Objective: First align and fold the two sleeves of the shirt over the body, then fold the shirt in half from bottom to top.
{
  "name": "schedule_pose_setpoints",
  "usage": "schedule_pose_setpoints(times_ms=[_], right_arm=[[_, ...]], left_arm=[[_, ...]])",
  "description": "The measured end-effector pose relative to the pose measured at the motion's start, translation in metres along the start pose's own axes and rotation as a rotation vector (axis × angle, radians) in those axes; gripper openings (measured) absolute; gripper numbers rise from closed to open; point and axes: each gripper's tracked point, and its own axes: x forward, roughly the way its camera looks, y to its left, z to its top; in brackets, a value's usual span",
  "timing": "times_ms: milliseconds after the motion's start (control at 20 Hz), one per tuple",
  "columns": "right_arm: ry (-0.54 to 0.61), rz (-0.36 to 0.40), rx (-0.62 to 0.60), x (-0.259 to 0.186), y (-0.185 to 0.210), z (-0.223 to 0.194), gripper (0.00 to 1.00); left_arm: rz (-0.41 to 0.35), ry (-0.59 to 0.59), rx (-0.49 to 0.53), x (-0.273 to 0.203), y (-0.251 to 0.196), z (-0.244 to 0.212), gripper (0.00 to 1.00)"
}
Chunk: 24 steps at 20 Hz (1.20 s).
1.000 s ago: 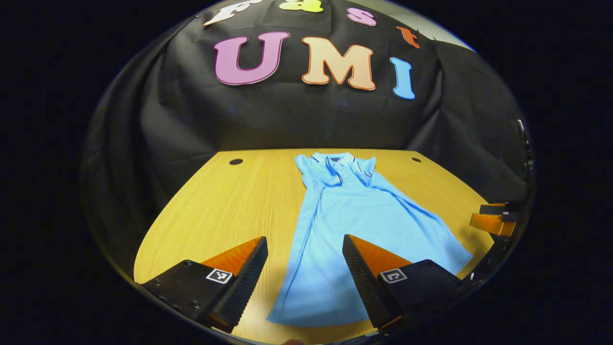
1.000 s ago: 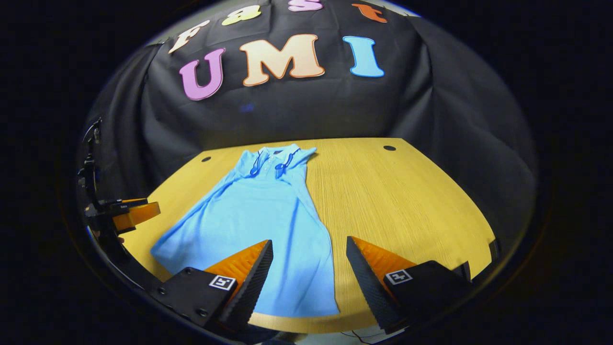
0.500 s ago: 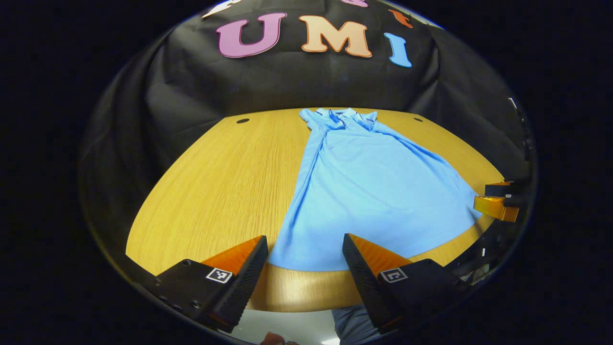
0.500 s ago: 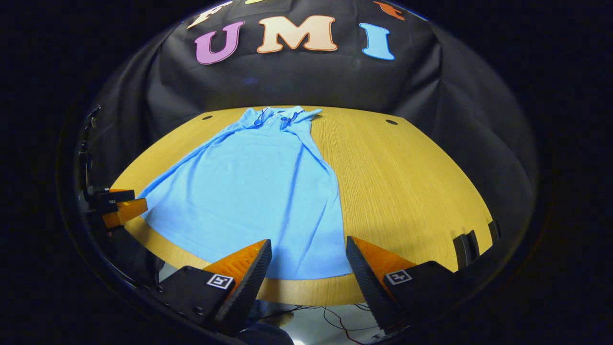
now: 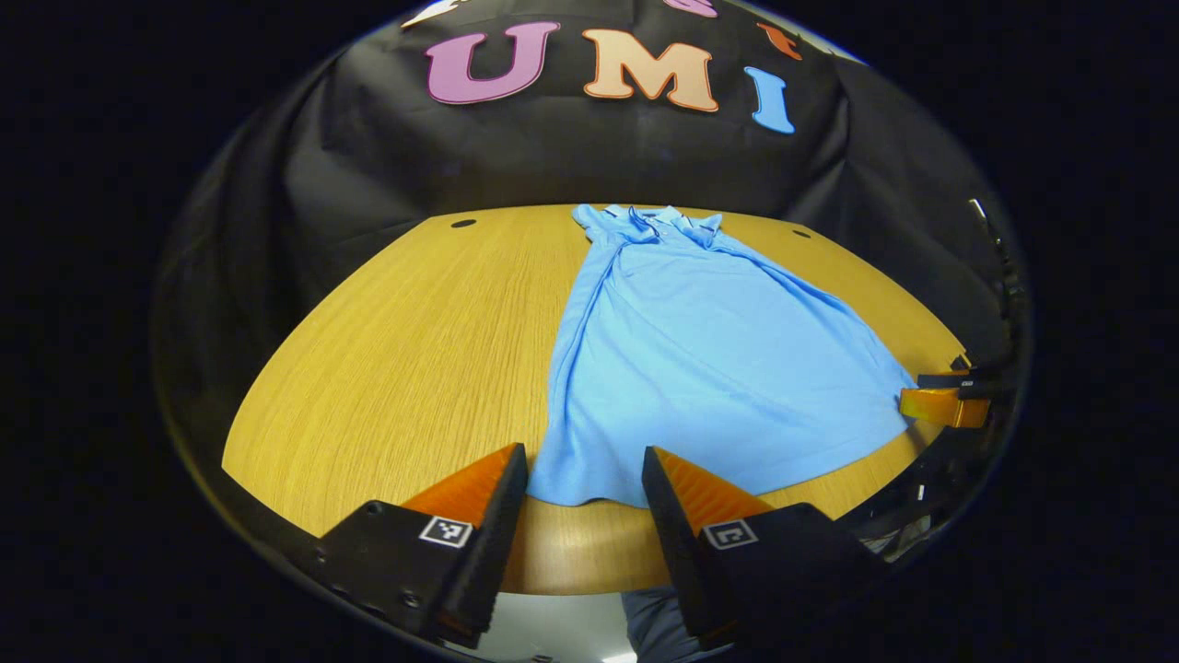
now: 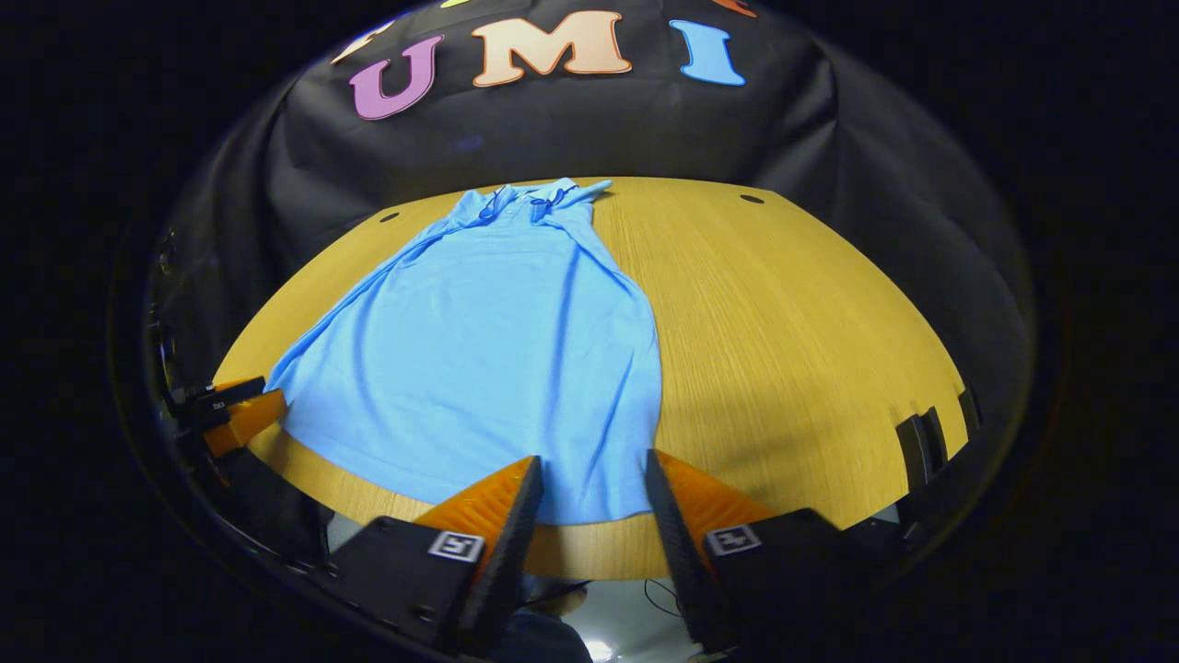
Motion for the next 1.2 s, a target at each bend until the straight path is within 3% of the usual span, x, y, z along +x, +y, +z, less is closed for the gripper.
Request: schedule_pose_setpoints(times_ms=[50,100,150,200,250,300,500,650,1200], right_arm=[[0.005,0.023,0.015,0.002,0.007,0.000,0.48],[0.010,0.030,0.039,0.001,0.012,-0.001,0.28],[0.017,0.057,0.051,0.002,0.018,0.000,0.17],[0.030,0.087,0.059,0.002,0.024,-0.001,0.14],[0.025,0.087,0.081,0.005,0.022,0.002,0.14],[0.031,0.088,0.095,0.002,0.022,0.002,0.04],[-0.022,0.084,0.099,-0.005,0.016,0.029,0.03],[-0.079,0.100,0.099,-0.011,0.014,0.066,0.03],[-0.256,0.124,0.173,0.006,0.014,0.207,0.03]], left_arm=[[-0.011,-0.004,0.004,0.000,-0.007,0.001,0.71],[-0.023,0.000,-0.001,0.001,-0.013,0.000,0.51],[-0.020,0.004,-0.010,-0.001,-0.016,0.000,0.39],[-0.007,0.015,-0.017,0.000,-0.018,-0.001,0.14],[0.007,0.030,-0.024,0.000,-0.018,0.000,0.07],[0.016,0.052,-0.040,0.002,-0.018,0.000,0.01],[-0.033,0.110,-0.141,0.001,-0.024,0.012,0.00],[-0.052,0.081,-0.165,0.001,-0.021,0.045,0.00],[-0.090,-0.036,-0.163,0.037,-0.015,0.168,0.00]])
